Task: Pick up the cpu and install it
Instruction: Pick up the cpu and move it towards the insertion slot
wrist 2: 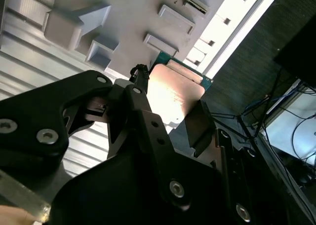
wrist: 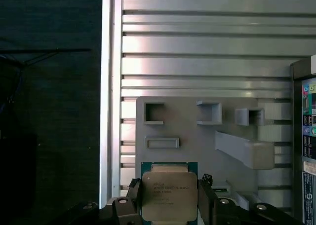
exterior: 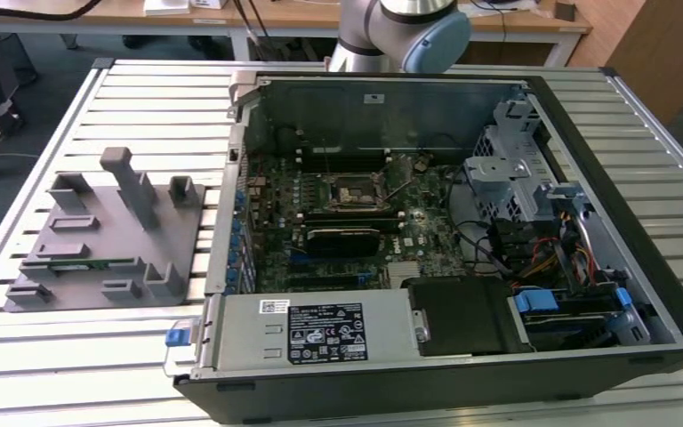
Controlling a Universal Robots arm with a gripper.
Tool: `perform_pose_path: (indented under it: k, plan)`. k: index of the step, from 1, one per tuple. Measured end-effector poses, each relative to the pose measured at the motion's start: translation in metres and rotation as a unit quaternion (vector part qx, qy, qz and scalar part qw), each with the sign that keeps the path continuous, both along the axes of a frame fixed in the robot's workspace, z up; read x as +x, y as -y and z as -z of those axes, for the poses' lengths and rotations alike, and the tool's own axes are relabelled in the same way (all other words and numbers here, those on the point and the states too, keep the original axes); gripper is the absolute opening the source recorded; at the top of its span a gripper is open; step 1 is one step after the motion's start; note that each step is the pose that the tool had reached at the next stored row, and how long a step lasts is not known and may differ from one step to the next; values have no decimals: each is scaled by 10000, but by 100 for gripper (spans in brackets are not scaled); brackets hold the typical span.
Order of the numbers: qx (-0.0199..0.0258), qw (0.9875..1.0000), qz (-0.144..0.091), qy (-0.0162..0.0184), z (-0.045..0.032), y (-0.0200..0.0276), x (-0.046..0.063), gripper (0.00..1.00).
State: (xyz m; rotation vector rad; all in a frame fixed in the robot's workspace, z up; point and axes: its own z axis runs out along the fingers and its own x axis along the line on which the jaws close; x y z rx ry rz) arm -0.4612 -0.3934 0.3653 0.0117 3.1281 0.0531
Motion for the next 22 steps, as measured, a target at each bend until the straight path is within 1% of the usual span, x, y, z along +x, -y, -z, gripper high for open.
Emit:
perform_pose_path:
  k: [6,8,16,22]
  plan:
    - [0,10000,-1,4,-134,-10,0,54]
    - [0,10000,0,7,-161,-10,0,54]
    - [-1,10000,0,5,-167,-11,9,54]
    - [0,10000,0,7,-165,-10,105,54]
